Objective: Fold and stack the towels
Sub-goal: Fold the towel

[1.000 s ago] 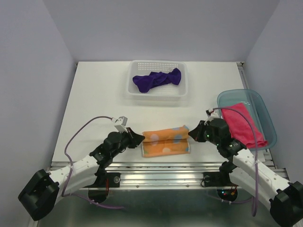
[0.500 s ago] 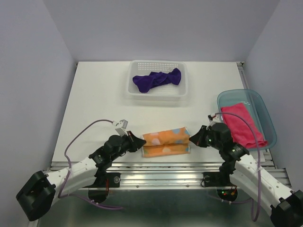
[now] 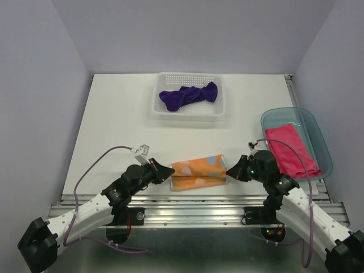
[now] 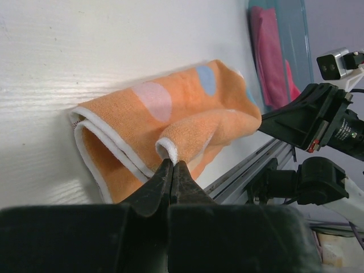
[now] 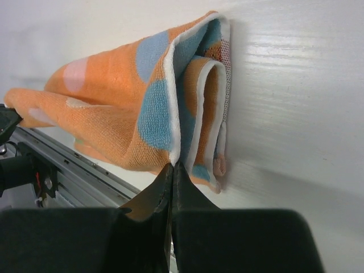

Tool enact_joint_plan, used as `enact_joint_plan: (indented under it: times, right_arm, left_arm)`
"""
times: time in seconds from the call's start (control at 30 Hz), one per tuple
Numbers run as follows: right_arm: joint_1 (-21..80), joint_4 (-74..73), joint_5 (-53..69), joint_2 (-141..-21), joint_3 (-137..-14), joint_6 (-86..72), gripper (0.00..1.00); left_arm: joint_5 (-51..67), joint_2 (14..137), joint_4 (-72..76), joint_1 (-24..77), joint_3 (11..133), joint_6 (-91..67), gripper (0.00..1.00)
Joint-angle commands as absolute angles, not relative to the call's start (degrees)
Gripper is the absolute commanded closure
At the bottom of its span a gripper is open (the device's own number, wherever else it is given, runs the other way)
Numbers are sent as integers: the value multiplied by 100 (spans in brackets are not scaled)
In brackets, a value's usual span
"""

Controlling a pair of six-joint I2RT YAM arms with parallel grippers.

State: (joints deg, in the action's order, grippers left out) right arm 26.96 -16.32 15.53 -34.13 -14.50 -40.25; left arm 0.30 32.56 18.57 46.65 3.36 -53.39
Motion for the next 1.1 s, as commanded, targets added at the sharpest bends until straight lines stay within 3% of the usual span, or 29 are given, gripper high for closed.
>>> enact_joint_plan:
  times: [0.0,0.17,0.23,0.37,0.4,0.5,0.57,0.63,0.67,0.7,0.77,0.83,0.87,0.93,1.07]
  right_arm:
    - [2663,-1644,1661,-3357,-1433,-4087,99]
    - [2663,-1836,1591,-3366,-1354,-4254,99]
    - [2663,-2003,1486,-3349,-1345,-4376,97]
    - [2663,-2320,1389,-3322,-1292,-4684,78]
    - [2663,-2355,1371,-3331,-1283,-4745,68]
    - [2663,-2417,1432,-3322,-1318,-4772,60]
    - [2663,-2522,1406,-3296,-1432,-4738,49]
    - [2663,-2741,1371,-3200,-1668,-4641,33]
    - [2663,-2812,1345,-3173,-1757,-4615,28]
    - [2663,-2926,1293,-3138,-1914,-4614,22]
    - [2654,-2918,1406,-3094,-2056,-4527,13]
    - [2654,-2927,1476,-3155,-2249,-4439,8]
    - [2663,-2796,1616,-3251,-2398,-4325,0]
    - [2663,-2542,1827,-3357,-2504,-4237,0]
    - [2663,-1628,2643,-3700,-2715,-4289,0]
  left_arm:
    - [158,3296,1837,4746,-140,-5606,100]
    - [263,3577,1854,4930,-255,-5888,99]
    - [342,3647,1837,5044,-299,-5985,88]
    - [404,3849,1382,5194,-229,-6310,71]
    - [422,3832,1284,5238,-194,-6345,67]
    - [431,3710,880,5343,-27,-6425,52]
    - [387,3500,564,5396,130,-6407,50]
    - [395,3227,106,5405,325,-6329,34]
    - [396,3130,10,5405,377,-6328,33]
    - [396,3033,-296,5405,517,-6285,20]
    - [256,2744,-762,5414,763,-6232,19]
    - [54,2541,-1474,5414,1150,-6223,12]
    - [-156,2366,-1677,5414,1334,-6144,7]
    - [-307,2233,-1592,5414,1476,-6047,2]
    - [-186,2670,-217,5414,1643,-5591,1]
